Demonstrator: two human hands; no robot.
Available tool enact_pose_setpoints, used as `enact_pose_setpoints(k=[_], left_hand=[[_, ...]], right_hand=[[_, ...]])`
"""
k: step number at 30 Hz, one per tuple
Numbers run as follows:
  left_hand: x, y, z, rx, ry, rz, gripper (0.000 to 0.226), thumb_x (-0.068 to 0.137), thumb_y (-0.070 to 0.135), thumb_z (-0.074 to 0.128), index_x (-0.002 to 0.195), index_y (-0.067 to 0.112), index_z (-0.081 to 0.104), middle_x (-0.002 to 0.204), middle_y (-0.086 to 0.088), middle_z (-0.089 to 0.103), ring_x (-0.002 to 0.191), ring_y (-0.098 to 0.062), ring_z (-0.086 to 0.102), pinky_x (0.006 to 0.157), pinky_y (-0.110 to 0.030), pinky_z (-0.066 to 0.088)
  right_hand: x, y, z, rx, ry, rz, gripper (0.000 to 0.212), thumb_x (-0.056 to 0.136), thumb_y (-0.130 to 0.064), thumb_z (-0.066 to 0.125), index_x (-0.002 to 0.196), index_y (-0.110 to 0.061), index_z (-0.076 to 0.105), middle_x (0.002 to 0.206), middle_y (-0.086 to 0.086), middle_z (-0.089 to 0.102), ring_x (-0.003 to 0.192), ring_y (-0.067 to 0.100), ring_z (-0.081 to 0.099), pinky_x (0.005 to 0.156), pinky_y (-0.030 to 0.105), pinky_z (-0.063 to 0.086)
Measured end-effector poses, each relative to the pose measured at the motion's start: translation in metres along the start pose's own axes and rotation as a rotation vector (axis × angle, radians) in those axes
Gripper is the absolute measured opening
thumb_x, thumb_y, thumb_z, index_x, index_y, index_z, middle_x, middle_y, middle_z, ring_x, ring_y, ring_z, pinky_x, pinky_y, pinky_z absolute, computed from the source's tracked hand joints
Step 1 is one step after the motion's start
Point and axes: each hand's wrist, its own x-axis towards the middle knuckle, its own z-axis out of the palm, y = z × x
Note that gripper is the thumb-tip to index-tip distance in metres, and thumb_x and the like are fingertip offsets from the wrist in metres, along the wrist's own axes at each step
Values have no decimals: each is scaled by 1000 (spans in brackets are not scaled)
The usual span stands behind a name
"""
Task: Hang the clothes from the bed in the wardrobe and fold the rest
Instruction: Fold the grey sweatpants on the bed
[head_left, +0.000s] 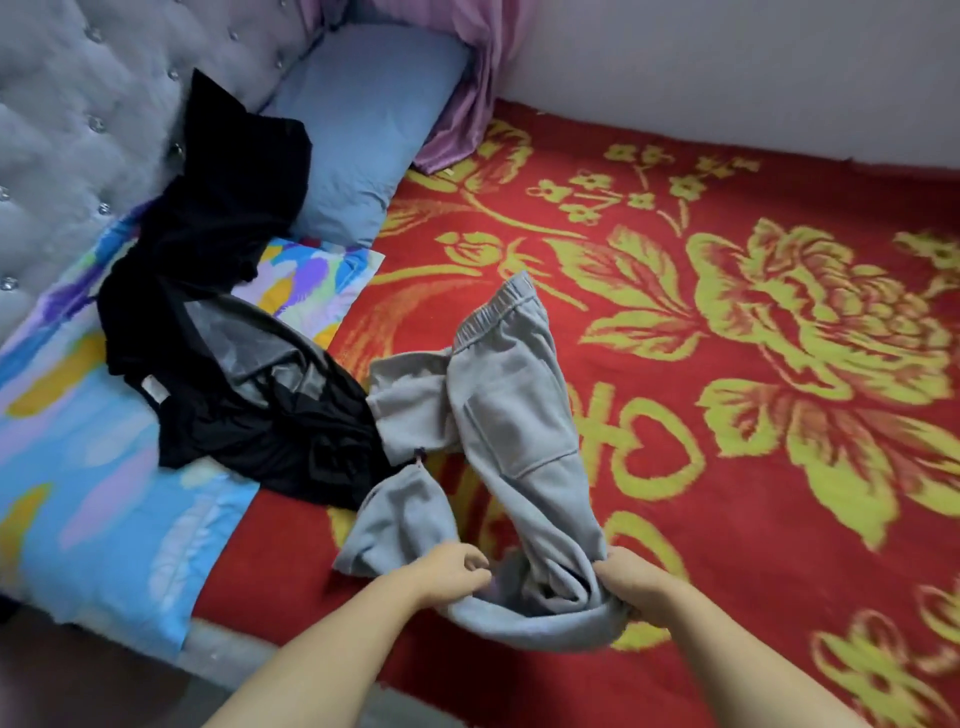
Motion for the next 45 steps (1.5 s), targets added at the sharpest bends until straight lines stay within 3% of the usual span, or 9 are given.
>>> enact_pose_setpoints(k=[5, 10, 14, 18, 22, 28, 32, 38, 45], left_hand=[[3, 29, 30, -32, 199, -21, 31, 95, 18, 45, 119, 12, 63, 116, -6, 65, 101, -17, 58, 77, -22, 39], [36, 40, 23, -129, 296, -11, 29, 94, 16, 48, 119, 10, 61, 115, -5, 64, 100, -18, 58, 80, -22, 41], [74, 54, 4, -190, 364, -46, 44, 94, 21, 51, 135, 7, 46, 132, -13, 55, 120, -25, 53, 93, -25, 39], [110, 76, -27, -288, 368, 13, 64, 93, 27, 57, 147, 7, 27, 146, -13, 40, 132, -25, 42, 106, -31, 34], [141, 104, -47, -419, 323, 104, 67, 90, 16, 59, 147, 8, 25, 144, -7, 41, 134, -19, 39, 106, -26, 31], [149, 127, -36, -809, 28, 119, 48, 76, -7, 36, 111, 20, 54, 82, -2, 55, 69, -11, 53, 54, -15, 44], [152, 124, -42, -712, -19, 62, 51, 87, -15, 21, 114, 10, 56, 79, -1, 60, 55, -2, 59, 53, -12, 45], [159, 134, -93, -341, 485, 162, 54, 84, -7, 38, 133, 12, 47, 103, -4, 58, 91, -21, 55, 78, -28, 43], [96, 196, -126, 461, 403, 460, 66, 82, 15, 59, 143, 22, 36, 158, -4, 9, 147, -24, 7, 117, -43, 17]], right_hand=[[-11, 92, -33, -363, 23, 115, 32, 89, -21, 44, 110, -5, 64, 110, 11, 67, 90, 18, 62, 70, 26, 48], [-6, 87, -43, -570, 111, 77, 36, 93, -19, 42, 126, -7, 52, 123, 11, 58, 109, 22, 56, 87, 27, 42], [27, 50, -47, -365, 284, -74, 56, 90, -28, 48, 143, -14, 37, 134, 16, 53, 117, 33, 54, 83, 31, 41], [56, -13, -57, -269, 353, -217, 59, 96, -28, 49, 147, -7, 29, 146, 18, 38, 133, 29, 40, 107, 35, 34], [89, -72, -66, 1, 384, -294, 59, 91, -45, 56, 135, -9, 39, 127, -3, 49, 119, 10, 48, 99, 27, 39], [112, -112, -80, 283, 490, -197, 81, 89, -23, 62, 152, -9, 11, 126, 4, 51, 119, 25, 53, 89, 27, 43], [113, -100, -100, 225, 615, -247, 23, 85, -1, 46, 102, -10, 58, 93, 7, 58, 87, 22, 52, 65, 26, 31], [60, -90, -149, 447, 264, -297, 10, 75, -8, 46, 76, -14, 55, 70, 5, 49, 65, 17, 48, 57, 24, 39], [-71, -121, -213, 366, 93, -389, 22, 72, -2, 44, 55, -17, 41, 54, -1, 40, 47, 12, 37, 44, 20, 30]])
